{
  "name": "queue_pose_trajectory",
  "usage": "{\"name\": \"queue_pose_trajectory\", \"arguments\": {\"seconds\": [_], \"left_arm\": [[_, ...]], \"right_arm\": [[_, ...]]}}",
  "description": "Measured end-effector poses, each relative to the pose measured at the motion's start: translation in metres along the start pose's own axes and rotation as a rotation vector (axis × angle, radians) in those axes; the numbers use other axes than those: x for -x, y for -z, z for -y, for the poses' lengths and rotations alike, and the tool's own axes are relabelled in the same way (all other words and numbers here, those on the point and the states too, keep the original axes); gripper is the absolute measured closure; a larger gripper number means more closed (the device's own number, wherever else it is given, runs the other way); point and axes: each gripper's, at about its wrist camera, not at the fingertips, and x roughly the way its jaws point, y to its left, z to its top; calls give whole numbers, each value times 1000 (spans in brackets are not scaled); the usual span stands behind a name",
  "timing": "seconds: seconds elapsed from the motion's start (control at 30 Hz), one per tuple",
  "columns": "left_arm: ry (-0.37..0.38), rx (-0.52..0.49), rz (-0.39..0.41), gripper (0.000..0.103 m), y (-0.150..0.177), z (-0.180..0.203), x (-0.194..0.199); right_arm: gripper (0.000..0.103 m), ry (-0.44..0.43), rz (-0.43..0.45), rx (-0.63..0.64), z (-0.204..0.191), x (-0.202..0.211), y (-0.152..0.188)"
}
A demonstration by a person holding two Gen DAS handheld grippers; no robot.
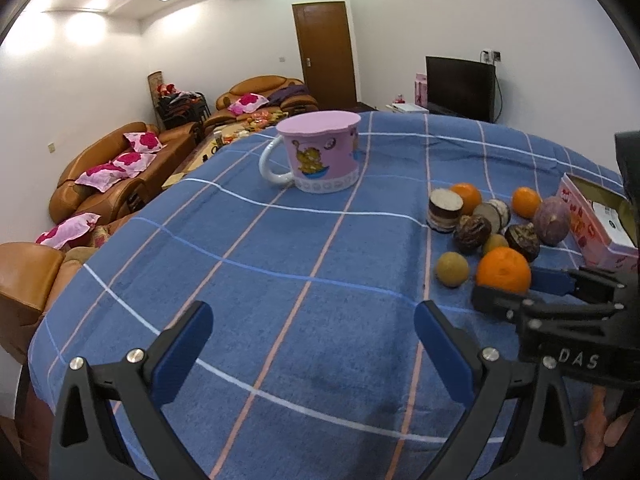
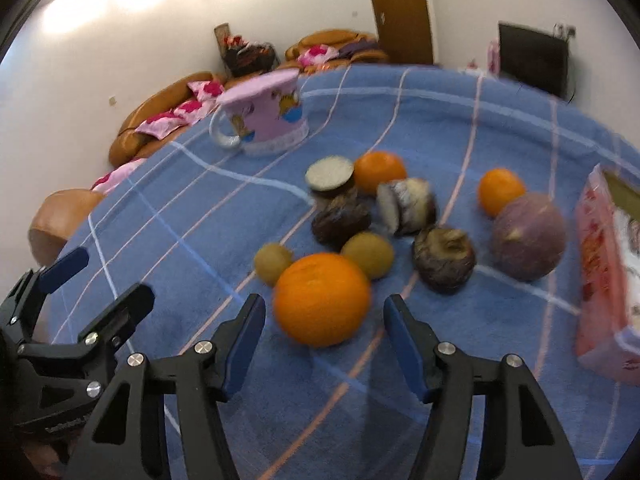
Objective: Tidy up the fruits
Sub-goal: 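Grasp the large orange with the right tool while the left tool grasps a kiwi, then carry the orange and kiwi into the tin box and open both tools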
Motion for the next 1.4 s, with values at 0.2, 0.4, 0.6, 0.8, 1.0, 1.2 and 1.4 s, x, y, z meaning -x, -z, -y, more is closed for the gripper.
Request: {"name": "queue_pose_trajectory", "arguments": {"seconds": [0.2,0.4,0.6,0.8,1.0,1.2,1.4], "left_arm": [[35,-7,-9,1,-6,6,-1],[115,-74,-23,2,-22,37,-6],[146,-163,-54,22,-33,74,-26],[212,-160,-163,50,-34,93,-55],[254,-122,-170,64,-34,88,-59],[231,-118,-139,75,-34,86,-52],[130,-136,43,75,-40,92,-15]], "right_arm": [[54,-20,15,-28,9,4,4],[54,-29,171,-85,28,60,-1],[54,74,244,-108,45,81,-3],[54,99,245,-103,48,85,-4],[54,98,240,-96,50,91,2],[54,133,257,-87,48,92,2],[54,159,314,-87,52,106,3]]}}
